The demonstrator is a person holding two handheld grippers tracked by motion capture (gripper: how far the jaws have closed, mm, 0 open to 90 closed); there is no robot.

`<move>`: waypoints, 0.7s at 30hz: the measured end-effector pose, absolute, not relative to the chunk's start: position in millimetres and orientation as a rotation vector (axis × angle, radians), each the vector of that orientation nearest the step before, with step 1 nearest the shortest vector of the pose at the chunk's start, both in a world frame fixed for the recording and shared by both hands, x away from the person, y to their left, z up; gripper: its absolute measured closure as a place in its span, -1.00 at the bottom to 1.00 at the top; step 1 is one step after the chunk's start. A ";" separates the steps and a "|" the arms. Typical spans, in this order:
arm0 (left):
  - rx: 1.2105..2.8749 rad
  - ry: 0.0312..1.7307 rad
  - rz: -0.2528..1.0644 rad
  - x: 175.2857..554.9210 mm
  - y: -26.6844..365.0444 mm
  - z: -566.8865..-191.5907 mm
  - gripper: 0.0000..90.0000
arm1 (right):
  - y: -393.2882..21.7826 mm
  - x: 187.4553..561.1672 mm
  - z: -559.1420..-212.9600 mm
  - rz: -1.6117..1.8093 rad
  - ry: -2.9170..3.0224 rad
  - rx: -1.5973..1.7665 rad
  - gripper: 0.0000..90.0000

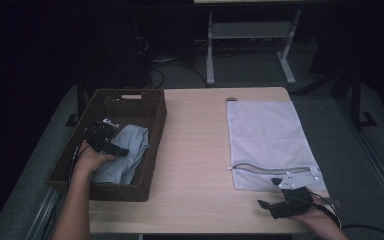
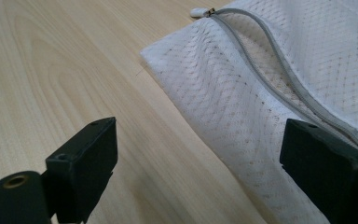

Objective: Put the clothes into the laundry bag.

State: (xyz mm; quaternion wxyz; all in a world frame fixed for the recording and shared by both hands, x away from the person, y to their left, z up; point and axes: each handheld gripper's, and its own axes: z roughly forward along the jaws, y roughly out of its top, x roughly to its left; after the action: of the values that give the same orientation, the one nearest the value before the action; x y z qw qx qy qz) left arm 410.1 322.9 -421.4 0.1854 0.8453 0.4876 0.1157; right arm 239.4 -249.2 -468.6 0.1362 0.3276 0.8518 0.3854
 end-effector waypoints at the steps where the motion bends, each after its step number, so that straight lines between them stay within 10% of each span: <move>1: 2.390 1.388 0.326 410.7 323.9 -424.4 -0.79 | -249.1 239.3 -468.6 1.115 2.466 0.947 -0.77; 17: 2.338 1.436 0.159 414.7 330.5 -439.0 -0.77 | -244.8 237.5 -470.4 1.082 2.498 0.903 -0.75; 21: 2.348 1.391 0.140 412.9 328.5 -435.9 -0.49 | -244.3 237.1 -470.3 1.081 2.500 0.900 -0.74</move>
State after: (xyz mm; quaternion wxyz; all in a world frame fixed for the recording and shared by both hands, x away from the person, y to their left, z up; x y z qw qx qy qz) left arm 412.9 328.5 -435.9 0.2032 0.8412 0.4985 0.0503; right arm 237.1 -244.3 -470.3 0.1361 0.3108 0.8635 0.3732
